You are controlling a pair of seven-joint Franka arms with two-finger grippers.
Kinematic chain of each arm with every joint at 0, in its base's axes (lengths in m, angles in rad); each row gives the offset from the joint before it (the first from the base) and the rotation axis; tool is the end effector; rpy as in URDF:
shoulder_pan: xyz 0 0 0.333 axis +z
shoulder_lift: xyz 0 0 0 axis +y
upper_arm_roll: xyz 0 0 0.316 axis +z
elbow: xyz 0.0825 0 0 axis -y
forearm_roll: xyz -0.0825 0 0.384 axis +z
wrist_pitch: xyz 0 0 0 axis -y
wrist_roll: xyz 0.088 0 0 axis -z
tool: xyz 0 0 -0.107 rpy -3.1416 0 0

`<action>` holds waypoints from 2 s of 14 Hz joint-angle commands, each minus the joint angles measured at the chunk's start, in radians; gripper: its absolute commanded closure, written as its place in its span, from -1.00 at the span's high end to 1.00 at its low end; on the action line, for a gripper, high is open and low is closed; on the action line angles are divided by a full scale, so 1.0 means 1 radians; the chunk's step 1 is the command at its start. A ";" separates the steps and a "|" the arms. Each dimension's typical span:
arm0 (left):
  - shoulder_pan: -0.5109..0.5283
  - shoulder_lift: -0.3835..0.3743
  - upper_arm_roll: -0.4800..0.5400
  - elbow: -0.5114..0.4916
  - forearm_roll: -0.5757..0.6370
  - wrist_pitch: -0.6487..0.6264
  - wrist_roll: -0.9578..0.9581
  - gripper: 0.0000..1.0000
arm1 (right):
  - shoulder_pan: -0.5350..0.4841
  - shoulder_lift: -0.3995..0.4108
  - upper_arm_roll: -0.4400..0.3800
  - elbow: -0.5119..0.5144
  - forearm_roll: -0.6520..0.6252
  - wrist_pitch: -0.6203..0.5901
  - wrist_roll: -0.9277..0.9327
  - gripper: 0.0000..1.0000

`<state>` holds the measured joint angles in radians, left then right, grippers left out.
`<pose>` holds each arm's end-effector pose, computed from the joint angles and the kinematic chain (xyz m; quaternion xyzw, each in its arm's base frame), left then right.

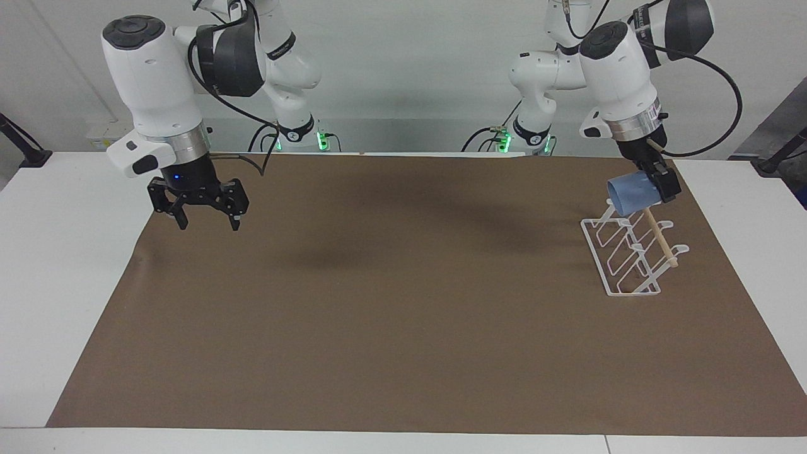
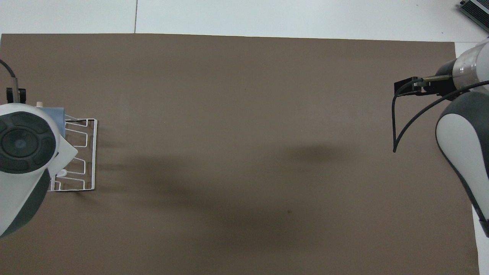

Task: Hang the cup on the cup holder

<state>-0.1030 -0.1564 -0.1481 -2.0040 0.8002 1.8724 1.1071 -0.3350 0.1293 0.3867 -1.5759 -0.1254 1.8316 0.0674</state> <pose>0.5176 -0.0806 0.5501 -0.6438 0.6619 0.1511 0.3529 0.6131 0.0079 0.5766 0.9970 0.0011 0.0701 0.0333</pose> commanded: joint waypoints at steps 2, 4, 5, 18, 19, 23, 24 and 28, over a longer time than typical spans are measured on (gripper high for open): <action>-0.063 0.115 -0.002 0.028 0.193 -0.094 -0.104 -1.00 | -0.015 -0.002 -0.008 0.008 0.041 -0.063 0.011 1.00; -0.087 0.136 -0.004 0.016 0.275 -0.128 -0.149 -1.00 | -0.013 -0.003 -0.005 0.020 0.041 -0.107 0.011 1.00; -0.080 0.143 -0.004 0.016 0.289 -0.127 -0.203 -1.00 | -0.012 -0.003 -0.005 0.016 0.041 -0.110 0.009 1.00; -0.072 0.258 -0.002 -0.027 0.517 -0.213 -0.325 -1.00 | -0.010 -0.026 -0.008 -0.019 0.087 -0.129 0.022 1.00; -0.072 0.264 -0.002 -0.027 0.519 -0.213 -0.326 -1.00 | -0.012 -0.026 -0.008 -0.019 0.087 -0.133 0.019 1.00; -0.051 0.267 -0.002 -0.038 0.524 -0.179 -0.354 -1.00 | -0.009 -0.028 -0.006 -0.019 0.087 -0.130 0.017 1.00; -0.037 0.267 -0.002 -0.042 0.525 -0.150 -0.354 -1.00 | -0.007 -0.028 -0.006 -0.019 0.087 -0.132 0.017 1.00; -0.035 0.264 -0.002 -0.050 0.525 -0.145 -0.352 -1.00 | -0.009 -0.028 -0.006 -0.019 0.087 -0.132 0.017 1.00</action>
<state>-0.1456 0.1162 -0.1505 -2.0323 1.2986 1.7009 0.7797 -0.3334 0.1261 0.3748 -1.5722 -0.0581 1.7078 0.0681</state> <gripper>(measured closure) 0.286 0.000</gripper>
